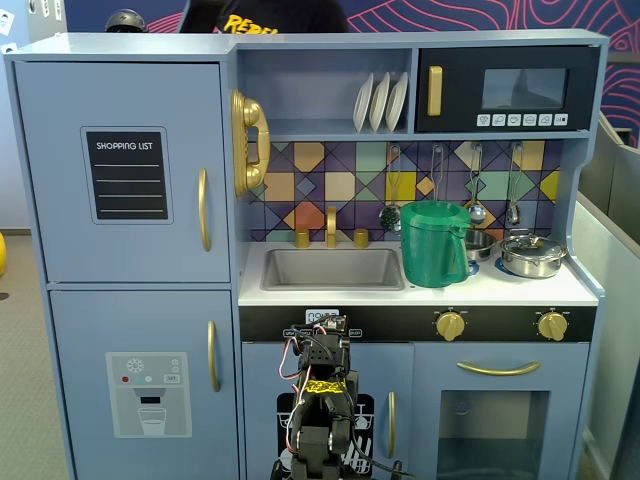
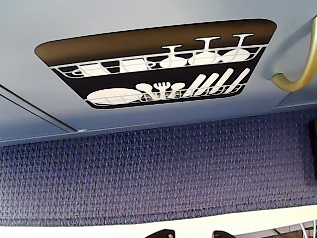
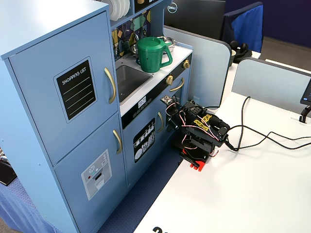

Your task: Open the left cabinet door

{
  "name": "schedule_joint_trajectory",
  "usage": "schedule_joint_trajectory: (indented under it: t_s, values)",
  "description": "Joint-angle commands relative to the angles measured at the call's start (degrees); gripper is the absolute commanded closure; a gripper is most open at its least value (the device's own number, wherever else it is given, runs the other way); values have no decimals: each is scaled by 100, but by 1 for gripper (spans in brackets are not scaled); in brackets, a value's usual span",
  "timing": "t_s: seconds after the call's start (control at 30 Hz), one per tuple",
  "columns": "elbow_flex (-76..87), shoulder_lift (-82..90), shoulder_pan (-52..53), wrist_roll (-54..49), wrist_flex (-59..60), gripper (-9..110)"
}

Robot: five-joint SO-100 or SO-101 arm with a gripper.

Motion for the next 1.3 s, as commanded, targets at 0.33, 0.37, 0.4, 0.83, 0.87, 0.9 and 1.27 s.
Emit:
schedule_joint_trajectory:
  t_s: [0.33, 0.37, 0.4, 0.83, 0.87, 0.9, 1.27]
  values:
    - [26, -18, 97, -62, 1020, 101]
    - [26, -18, 114, -62, 1020, 101]
    - [26, -18, 123, -62, 1020, 101]
    - [-765, -26, -422, -44, -738, 101]
    - [-1055, -79, -589, 35, -738, 101]
    - [-1336, -123, -747, 123, -738, 101]
    - [-3929, -756, -2004, -536, -2048, 99]
